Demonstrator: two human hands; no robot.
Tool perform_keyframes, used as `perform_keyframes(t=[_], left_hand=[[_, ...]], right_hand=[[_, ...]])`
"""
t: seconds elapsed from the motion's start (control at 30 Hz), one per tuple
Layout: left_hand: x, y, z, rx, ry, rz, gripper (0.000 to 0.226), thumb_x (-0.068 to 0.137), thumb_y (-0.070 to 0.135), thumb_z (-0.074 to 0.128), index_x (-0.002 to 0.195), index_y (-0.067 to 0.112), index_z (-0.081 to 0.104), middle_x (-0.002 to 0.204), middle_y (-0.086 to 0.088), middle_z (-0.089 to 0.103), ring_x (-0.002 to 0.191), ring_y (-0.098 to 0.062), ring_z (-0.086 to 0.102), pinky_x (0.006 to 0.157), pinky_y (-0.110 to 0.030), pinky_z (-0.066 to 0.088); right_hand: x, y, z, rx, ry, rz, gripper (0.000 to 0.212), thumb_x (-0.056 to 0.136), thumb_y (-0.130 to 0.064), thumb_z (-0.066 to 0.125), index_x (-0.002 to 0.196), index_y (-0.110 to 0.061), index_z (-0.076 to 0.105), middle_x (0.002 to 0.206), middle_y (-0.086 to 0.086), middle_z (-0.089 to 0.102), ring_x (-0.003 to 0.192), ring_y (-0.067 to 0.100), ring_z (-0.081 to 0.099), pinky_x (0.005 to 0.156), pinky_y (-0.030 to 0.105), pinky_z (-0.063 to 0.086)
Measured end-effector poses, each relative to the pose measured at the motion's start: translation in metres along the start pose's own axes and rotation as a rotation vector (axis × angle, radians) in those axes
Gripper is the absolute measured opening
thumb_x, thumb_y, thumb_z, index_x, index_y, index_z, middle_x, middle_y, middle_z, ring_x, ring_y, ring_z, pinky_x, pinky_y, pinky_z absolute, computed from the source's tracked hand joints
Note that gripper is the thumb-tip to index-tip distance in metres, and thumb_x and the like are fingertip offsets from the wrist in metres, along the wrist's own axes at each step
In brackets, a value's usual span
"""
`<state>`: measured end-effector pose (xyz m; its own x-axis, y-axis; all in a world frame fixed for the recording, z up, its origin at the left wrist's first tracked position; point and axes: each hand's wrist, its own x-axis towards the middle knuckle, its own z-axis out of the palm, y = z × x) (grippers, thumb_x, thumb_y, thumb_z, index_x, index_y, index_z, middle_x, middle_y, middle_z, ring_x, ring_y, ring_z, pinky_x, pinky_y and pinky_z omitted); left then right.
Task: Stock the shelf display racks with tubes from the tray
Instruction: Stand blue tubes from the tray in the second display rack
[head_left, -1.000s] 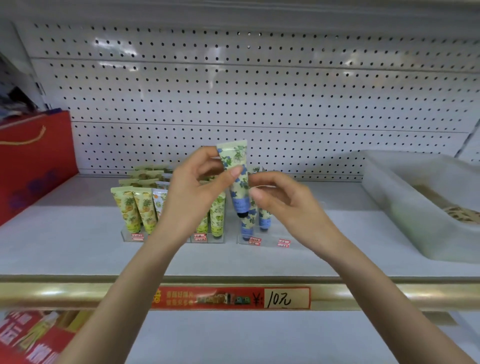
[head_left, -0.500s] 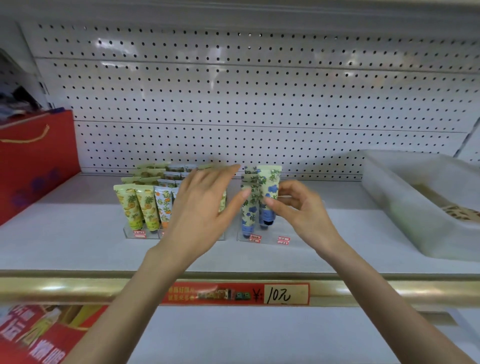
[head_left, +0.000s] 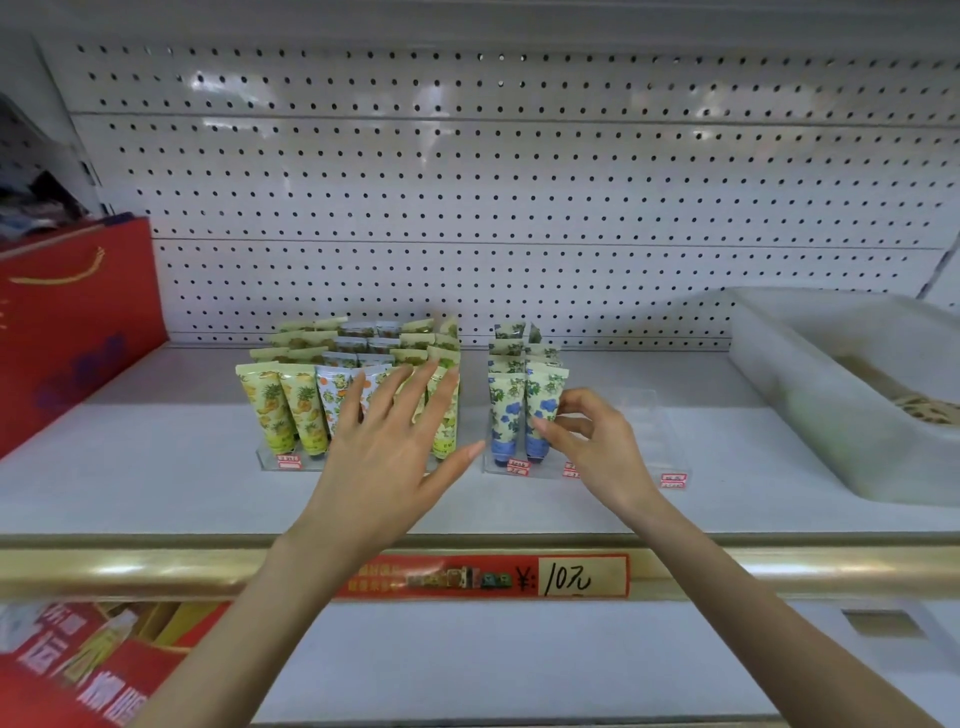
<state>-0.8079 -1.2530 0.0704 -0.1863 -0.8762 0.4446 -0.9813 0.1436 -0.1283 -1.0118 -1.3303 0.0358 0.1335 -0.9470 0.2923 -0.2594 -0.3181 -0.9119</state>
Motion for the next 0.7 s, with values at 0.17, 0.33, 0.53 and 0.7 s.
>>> perform_keyframes(t=[0.17, 0.33, 0.53, 0.7], left_hand=[[0.000, 0.001, 0.001, 0.010, -0.022, -0.001, 0.071, 0.092, 0.060, 0.016, 0.134, 0.013, 0.048, 0.135, -0.007, 0.053, 0.124, -0.026, 0.050, 0.104, -0.054, 0.032], [0.000, 0.001, 0.003, -0.007, -0.039, -0.007, 0.069, 0.092, 0.059, 0.018, 0.135, 0.013, 0.048, 0.134, -0.006, 0.054, 0.123, -0.026, 0.051, 0.104, -0.053, 0.032], [-0.001, 0.001, 0.002, -0.016, -0.047, -0.011, 0.068, 0.092, 0.059, 0.021, 0.134, 0.014, 0.048, 0.133, -0.006, 0.055, 0.122, -0.025, 0.052, 0.103, -0.053, 0.033], [0.005, 0.001, -0.001, -0.020, -0.063, 0.005, 0.068, 0.092, 0.058, 0.019, 0.133, 0.012, 0.049, 0.133, -0.006, 0.055, 0.121, -0.026, 0.052, 0.103, -0.054, 0.033]], right_hand=[[0.001, 0.005, 0.001, -0.063, -0.014, 0.011, 0.019, 0.085, -0.016, 0.067, 0.099, -0.011, 0.056, 0.097, -0.002, 0.062, 0.091, 0.013, 0.061, 0.067, 0.011, 0.050], [0.003, 0.006, 0.000, -0.084, -0.028, 0.037, 0.023, 0.085, -0.017, 0.067, 0.103, -0.007, 0.057, 0.102, 0.001, 0.063, 0.095, 0.016, 0.060, 0.067, 0.015, 0.051], [0.003, 0.006, -0.003, -0.100, -0.044, 0.043, 0.023, 0.085, -0.018, 0.067, 0.104, -0.010, 0.055, 0.103, -0.001, 0.062, 0.096, 0.015, 0.060, 0.066, 0.018, 0.052], [0.004, 0.001, -0.012, -0.077, -0.036, 0.005, 0.022, 0.083, -0.020, 0.069, 0.101, -0.014, 0.058, 0.096, -0.007, 0.064, 0.093, 0.013, 0.063, 0.077, 0.018, 0.052]])
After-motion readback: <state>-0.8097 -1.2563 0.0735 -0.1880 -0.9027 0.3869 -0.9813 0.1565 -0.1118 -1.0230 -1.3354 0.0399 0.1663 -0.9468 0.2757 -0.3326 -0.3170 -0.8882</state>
